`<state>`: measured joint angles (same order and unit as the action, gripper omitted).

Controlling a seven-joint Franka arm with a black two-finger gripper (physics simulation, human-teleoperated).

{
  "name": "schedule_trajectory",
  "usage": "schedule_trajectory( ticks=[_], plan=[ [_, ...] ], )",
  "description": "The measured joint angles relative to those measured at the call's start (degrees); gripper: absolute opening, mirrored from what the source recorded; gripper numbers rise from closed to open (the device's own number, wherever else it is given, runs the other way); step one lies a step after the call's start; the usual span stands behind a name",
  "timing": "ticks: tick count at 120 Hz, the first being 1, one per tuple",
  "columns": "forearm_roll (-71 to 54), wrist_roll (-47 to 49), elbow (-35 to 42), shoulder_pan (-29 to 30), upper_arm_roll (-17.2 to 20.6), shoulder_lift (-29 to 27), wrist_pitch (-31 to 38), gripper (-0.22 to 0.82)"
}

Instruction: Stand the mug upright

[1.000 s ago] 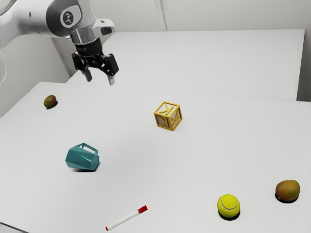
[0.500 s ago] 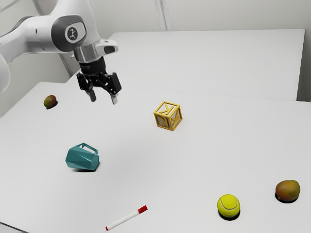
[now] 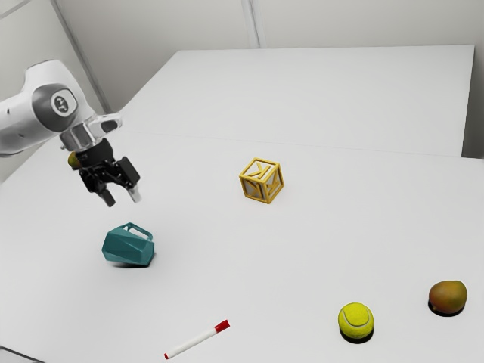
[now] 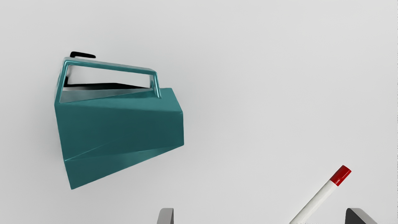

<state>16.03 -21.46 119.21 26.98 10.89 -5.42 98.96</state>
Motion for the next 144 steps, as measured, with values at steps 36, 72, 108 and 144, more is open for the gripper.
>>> schedule_trajectory(
  ticks=[36,72,108,144],
  plan=[
    [6.8,-14.8,3.7,12.1,-0.1,3.8,1.6,0.60],
    [10.9,-25.4,-0.5,15.9,-0.1,14.6,1.4,0.60],
    [14.5,-32.2,-0.6,16.5,-0.2,18.4,-0.1,0.60],
    [16.5,-36.3,-0.5,17.0,-0.1,19.1,-3.0,0.35]
  ],
)
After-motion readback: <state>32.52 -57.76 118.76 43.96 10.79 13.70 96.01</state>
